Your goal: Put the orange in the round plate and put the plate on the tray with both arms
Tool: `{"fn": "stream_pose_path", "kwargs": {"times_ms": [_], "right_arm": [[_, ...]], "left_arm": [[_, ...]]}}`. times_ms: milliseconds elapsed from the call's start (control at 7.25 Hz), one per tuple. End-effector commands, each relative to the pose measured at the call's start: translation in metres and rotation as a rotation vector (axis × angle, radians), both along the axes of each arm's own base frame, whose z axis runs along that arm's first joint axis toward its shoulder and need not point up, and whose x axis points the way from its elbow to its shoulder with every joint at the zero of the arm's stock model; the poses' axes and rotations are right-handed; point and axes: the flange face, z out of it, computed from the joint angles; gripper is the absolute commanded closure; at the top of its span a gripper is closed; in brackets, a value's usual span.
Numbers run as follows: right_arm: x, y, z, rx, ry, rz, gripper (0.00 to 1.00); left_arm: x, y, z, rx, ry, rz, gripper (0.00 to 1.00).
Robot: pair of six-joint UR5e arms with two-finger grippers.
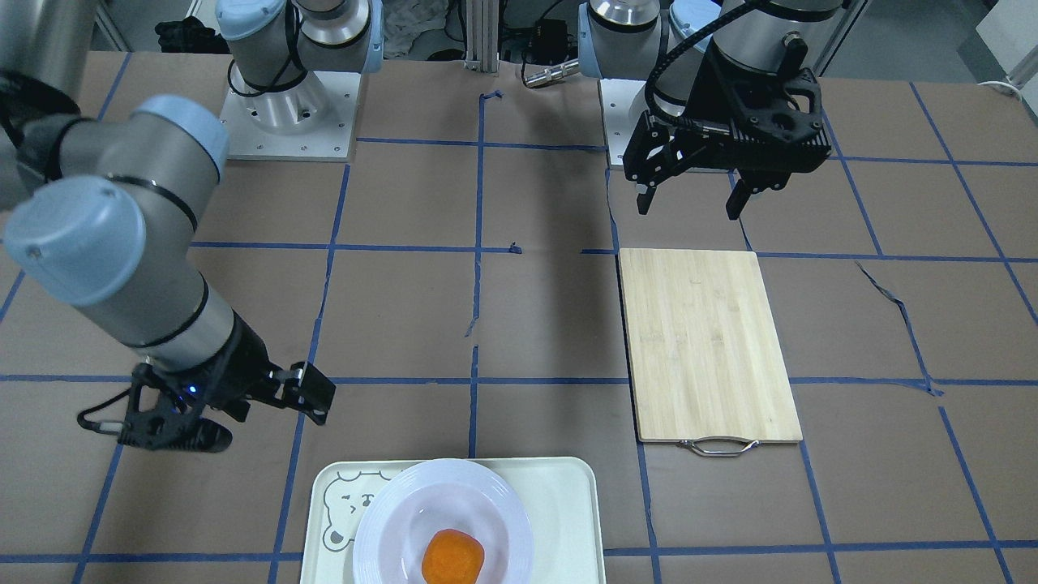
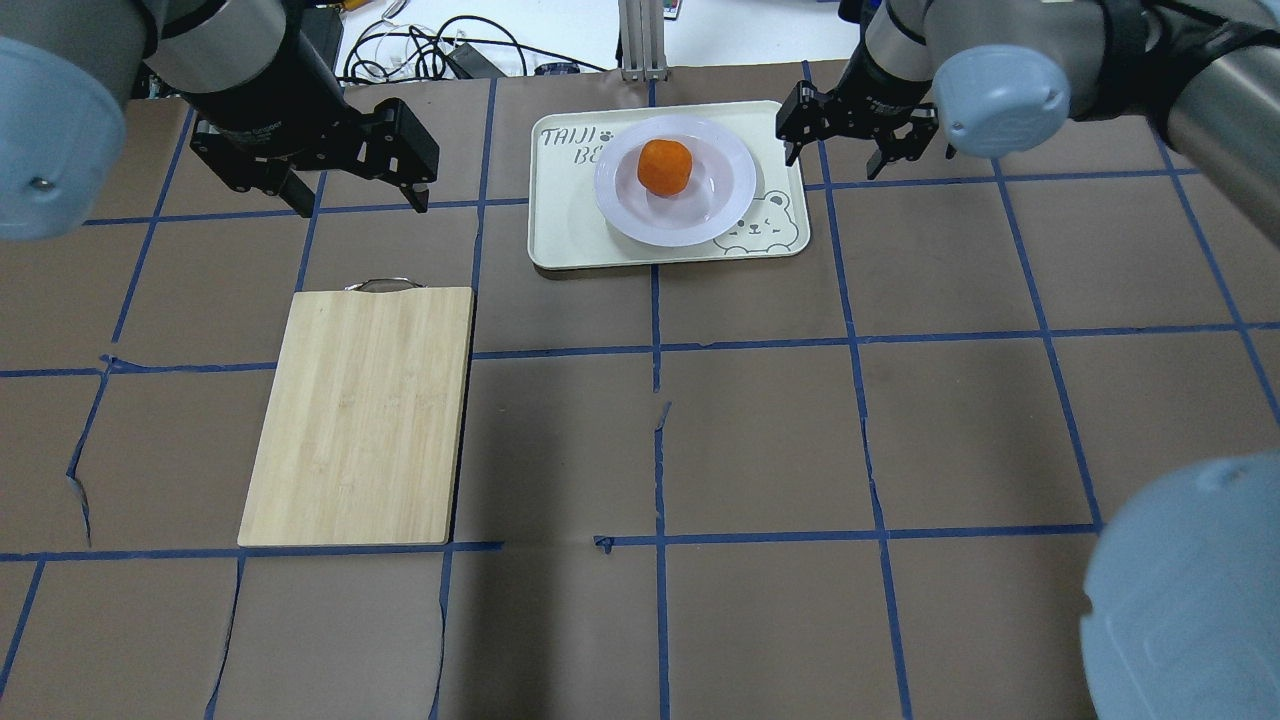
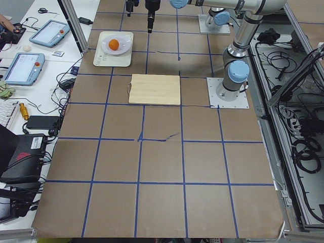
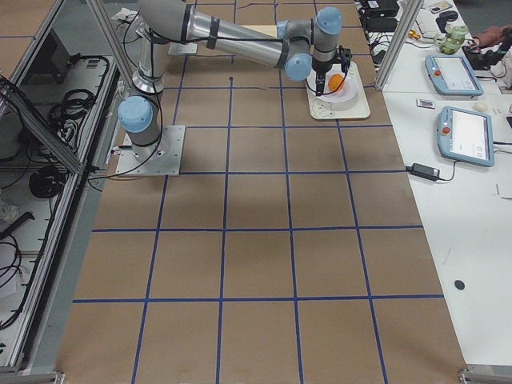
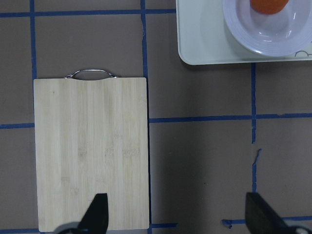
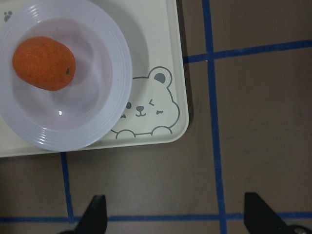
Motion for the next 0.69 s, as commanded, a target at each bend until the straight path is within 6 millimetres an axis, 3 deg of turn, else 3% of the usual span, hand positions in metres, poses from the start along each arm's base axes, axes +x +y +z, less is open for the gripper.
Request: {"fn": "stream_pose_path", "kwargs": {"times_ms": [0, 276, 552], "right_arm": [[-0.007, 0.063, 0.081, 0.016, 0.113, 0.081, 0.00], [-0.012, 0.112, 0.130, 0.036, 0.156, 0.090, 0.00], [-0.011, 0.114, 0.130, 0.039, 0.154, 0.091, 0.00]], "left_arm": [[0.001, 0.000, 0.001, -0.002, 0.000, 0.001, 0.00], [0.000, 0.001, 0.001, -0.002, 0.000, 0.000, 0.00], [0.000, 0.001, 0.001, -0.001, 0.000, 0.000, 0.00]]}}
